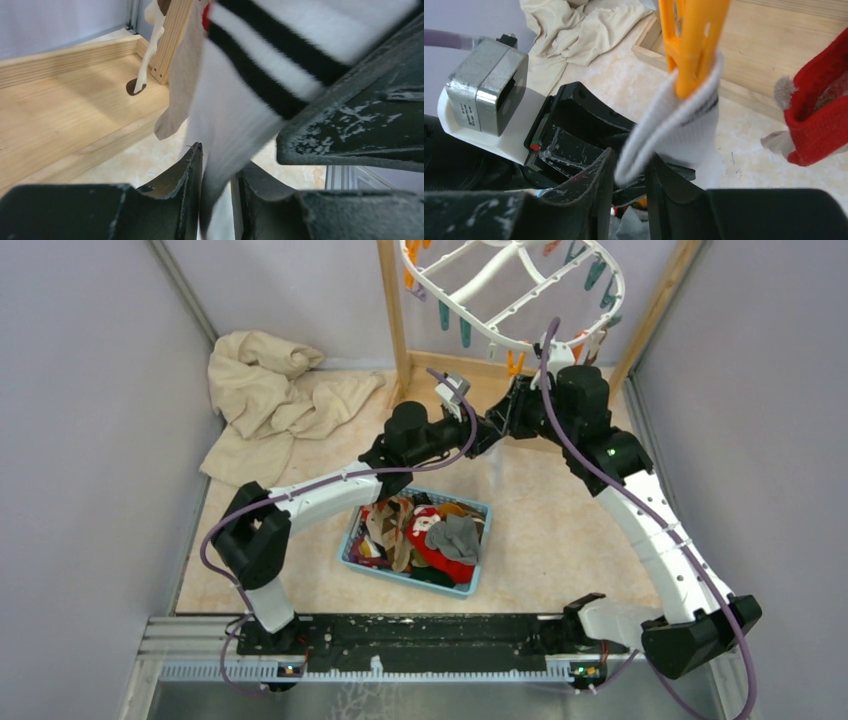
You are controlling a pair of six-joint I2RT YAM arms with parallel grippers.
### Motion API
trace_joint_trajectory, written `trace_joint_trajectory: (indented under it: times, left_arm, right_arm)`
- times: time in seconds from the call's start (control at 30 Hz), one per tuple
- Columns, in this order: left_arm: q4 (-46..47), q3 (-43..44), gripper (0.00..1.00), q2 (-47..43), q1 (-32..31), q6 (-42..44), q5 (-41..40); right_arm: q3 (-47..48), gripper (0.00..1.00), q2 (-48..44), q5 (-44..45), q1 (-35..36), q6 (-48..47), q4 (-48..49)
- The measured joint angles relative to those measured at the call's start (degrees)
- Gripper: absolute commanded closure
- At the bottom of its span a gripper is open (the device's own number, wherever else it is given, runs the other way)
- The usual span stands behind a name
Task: Remove the socks clipped to the hanger
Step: Remove the sock from the hanger.
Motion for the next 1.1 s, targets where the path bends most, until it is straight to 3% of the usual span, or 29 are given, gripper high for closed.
trace_joint_trajectory:
  times: [0.57, 0.67, 0.83, 0.97, 1.1]
  left_arm:
    - [-1.4, 0.0, 0.64, 0.0, 0.0, -0.2, 0.1]
    - [-1.5, 0.0, 0.55, 0.0, 0.0, -0.2, 0.1]
    - [-2.5, -0.2, 0.23, -0.4, 0.0, -0.1, -0.4]
    - [-3.6, -1.4, 0.04, -1.9, 0.0, 0.2, -1.4]
    - [-3.9, -2.6, 0.01, -3.7, 0.0, 0.3, -2.1]
  right_arm:
    - [6.7, 0.60, -1.7, 9.2, 0.0, -2.1, -5.7]
    - [6.7, 0.59, -1.7, 9.5, 0.0, -2.3, -5.7]
    - [6.7, 0.52, -1.7, 9.9, 0.0, -2.5, -5.9]
    - [6.7, 0.47, -1.7, 10.5, 0.0, -2.6, -6.0]
    - [6.7, 0.44, -1.7, 11.4, 0.0, -3.0, -6.5]
